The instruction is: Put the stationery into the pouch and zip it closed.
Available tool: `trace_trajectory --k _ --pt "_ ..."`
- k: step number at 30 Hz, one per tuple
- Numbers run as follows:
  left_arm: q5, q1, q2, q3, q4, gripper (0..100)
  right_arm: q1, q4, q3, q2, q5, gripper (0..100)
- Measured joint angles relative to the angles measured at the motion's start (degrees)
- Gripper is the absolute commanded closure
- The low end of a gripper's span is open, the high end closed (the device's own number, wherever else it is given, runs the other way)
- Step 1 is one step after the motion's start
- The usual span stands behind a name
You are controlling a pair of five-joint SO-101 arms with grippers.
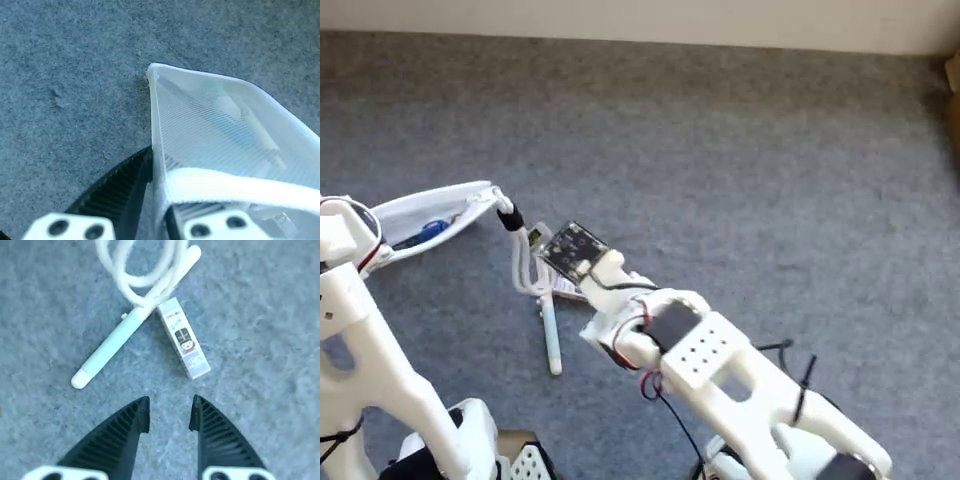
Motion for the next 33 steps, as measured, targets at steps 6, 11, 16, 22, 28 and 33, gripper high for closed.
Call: trace_trajectory --k 6,11,16,22,28,33 --pt "0.0 -3.96 0.0 0.0 -0.18 99 -0.26 0.0 -8.26 10.02 0.0 86.0" --pt "0.0 -6.24 0.0 0.0 -0.18 99 -0.62 -0.09 -16.09 19.6 0.0 86.0" --pt "0.0 -8.53 0.0 0.0 -0.18 99 -2.11 -0.09 -22.07 28.4 0.35 86.0" --pt "0.0 -8.44 0.0 0.0 -0.18 99 -2.37 -0.09 -27.78 36.66 3.87 86.0" --pt "0.0 -8.53 -0.09 1.14 -0.35 99 -2.37 -0.09 -33.14 41.76 4.13 86.0" --pt "0.0 -8.62 -0.97 4.57 -4.22 99 -2.37 -0.09 -36.4 45.1 4.13 86.0"
